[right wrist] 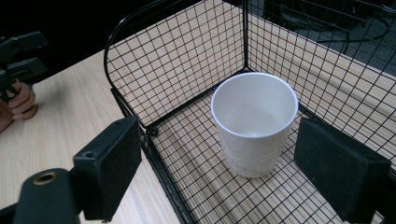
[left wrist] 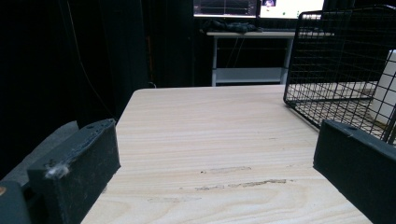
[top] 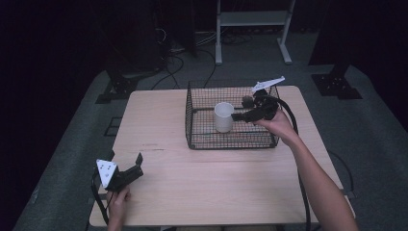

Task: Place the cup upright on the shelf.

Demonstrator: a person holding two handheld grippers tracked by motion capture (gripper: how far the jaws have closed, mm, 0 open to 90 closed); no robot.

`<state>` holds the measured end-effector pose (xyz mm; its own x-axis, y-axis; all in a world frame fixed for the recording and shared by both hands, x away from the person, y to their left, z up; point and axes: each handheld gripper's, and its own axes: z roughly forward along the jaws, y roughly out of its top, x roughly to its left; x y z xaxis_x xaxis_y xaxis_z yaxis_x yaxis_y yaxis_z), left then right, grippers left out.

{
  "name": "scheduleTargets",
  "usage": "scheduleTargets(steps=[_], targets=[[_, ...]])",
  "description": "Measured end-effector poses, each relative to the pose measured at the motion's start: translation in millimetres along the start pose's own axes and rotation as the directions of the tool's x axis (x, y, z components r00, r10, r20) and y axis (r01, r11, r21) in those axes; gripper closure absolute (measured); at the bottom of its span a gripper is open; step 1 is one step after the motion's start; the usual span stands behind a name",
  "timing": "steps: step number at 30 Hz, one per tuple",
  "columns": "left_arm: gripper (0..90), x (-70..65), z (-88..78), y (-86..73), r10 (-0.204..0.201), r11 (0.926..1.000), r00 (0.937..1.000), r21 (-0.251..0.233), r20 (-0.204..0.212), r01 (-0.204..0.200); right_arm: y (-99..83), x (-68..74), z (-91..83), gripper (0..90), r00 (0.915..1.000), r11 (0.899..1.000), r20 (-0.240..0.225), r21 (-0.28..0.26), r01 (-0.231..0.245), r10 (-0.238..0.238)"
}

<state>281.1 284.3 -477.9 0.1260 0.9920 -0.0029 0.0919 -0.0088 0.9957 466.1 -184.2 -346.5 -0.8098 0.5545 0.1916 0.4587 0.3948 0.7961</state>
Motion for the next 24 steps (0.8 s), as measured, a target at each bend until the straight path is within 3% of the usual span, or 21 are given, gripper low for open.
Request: scheduleTargets(steps=[7,24], targets=[[0.0,0.2,0.1,0.0,-0.001,1.0000,1.0000,0.000,0.000,0.001,-0.4,9.0,-5.5,14.2,0.9996,1.000,-0.006,-0.005,0.028,-0.028],[0.0,-0.2,0.1,0.0,0.000,1.0000,1.0000,0.000,0.000,0.000,-12.7,19.7,-25.3,14.2,0.9982,0.998,-0.043,-0.040,0.041,-0.043]])
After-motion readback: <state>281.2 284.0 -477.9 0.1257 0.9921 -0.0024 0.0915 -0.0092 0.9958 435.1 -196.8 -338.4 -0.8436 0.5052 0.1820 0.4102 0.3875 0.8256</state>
